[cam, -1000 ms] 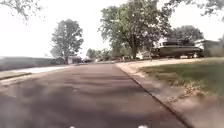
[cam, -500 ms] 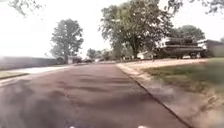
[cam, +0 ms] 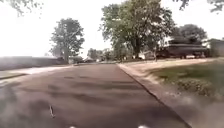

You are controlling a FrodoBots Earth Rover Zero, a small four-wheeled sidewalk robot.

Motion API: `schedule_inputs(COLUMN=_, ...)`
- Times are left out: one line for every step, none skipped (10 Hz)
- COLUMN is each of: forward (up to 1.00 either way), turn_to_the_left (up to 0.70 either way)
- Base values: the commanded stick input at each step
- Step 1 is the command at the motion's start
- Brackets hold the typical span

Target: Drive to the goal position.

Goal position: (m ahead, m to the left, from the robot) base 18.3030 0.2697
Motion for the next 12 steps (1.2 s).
schedule_inputs(forward=1.00, turn_to_the_left=0.01)
schedule_inputs(forward=1.00, turn_to_the_left=0.02)
schedule_inputs(forward=1.00, turn_to_the_left=0.08)
schedule_inputs(forward=1.00, turn_to_the_left=0.15)
schedule_inputs(forward=1.00, turn_to_the_left=0.11)
schedule_inputs(forward=1.00, turn_to_the_left=0.04)
schedule_inputs(forward=1.00, turn_to_the_left=0.02)
schedule_inputs(forward=1.00, turn_to_the_left=-0.01)
schedule_inputs(forward=1.00, turn_to_the_left=-0.01)
schedule_inputs(forward=1.00, turn_to_the_left=-0.01)
schedule_inputs(forward=1.00, turn_to_the_left=-0.01)
schedule_inputs(forward=1.00, turn_to_the_left=-0.01)
